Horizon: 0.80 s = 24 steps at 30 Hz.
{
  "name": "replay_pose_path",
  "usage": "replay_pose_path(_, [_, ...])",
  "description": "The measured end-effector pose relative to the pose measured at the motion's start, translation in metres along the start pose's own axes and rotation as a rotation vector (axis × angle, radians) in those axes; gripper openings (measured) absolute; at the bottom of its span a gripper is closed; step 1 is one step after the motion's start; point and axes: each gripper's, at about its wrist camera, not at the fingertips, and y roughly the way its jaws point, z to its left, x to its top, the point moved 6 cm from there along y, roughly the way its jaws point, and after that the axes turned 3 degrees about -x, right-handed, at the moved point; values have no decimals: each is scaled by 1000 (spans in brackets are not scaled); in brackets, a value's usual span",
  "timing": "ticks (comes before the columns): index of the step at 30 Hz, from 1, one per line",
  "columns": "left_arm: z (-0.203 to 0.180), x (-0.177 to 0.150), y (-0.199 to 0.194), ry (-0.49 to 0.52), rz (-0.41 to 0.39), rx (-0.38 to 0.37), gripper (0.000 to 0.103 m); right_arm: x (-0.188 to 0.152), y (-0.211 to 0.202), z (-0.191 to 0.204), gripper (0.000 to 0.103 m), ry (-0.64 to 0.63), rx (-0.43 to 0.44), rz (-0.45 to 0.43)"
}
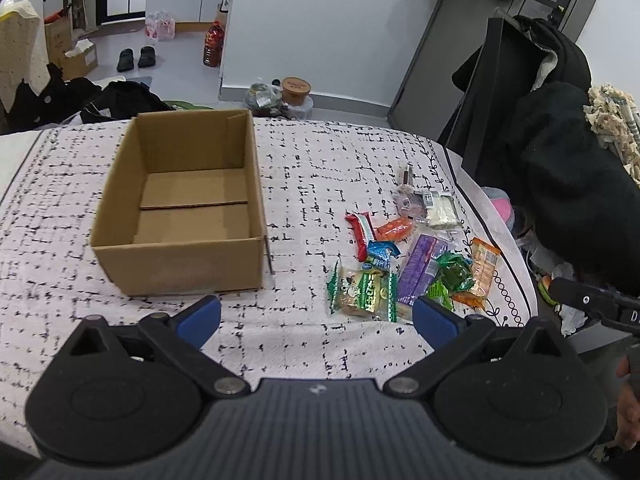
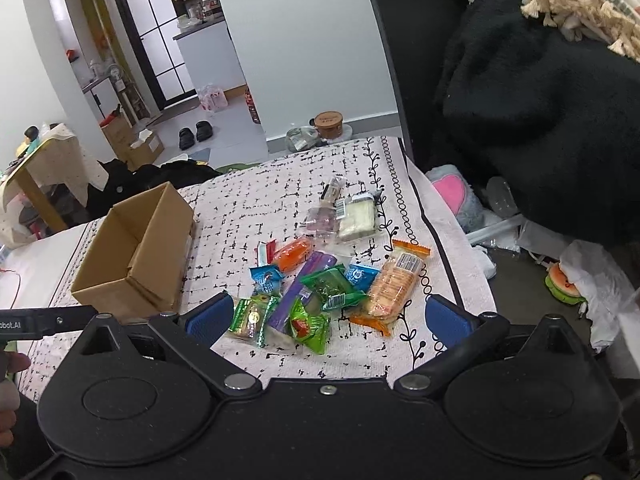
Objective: Organize snacks
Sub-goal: 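Reach both tools toward the snacks and close each on a pack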
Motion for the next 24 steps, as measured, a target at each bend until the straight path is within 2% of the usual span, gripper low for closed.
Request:
replay_pose_path(8, [-3, 1, 37, -3, 40, -20, 101, -2, 25, -11, 103, -4, -42, 18])
replay_pose_path(24, [-26, 0, 106, 48, 82, -37, 100, -5, 66, -31, 103, 12, -92, -10])
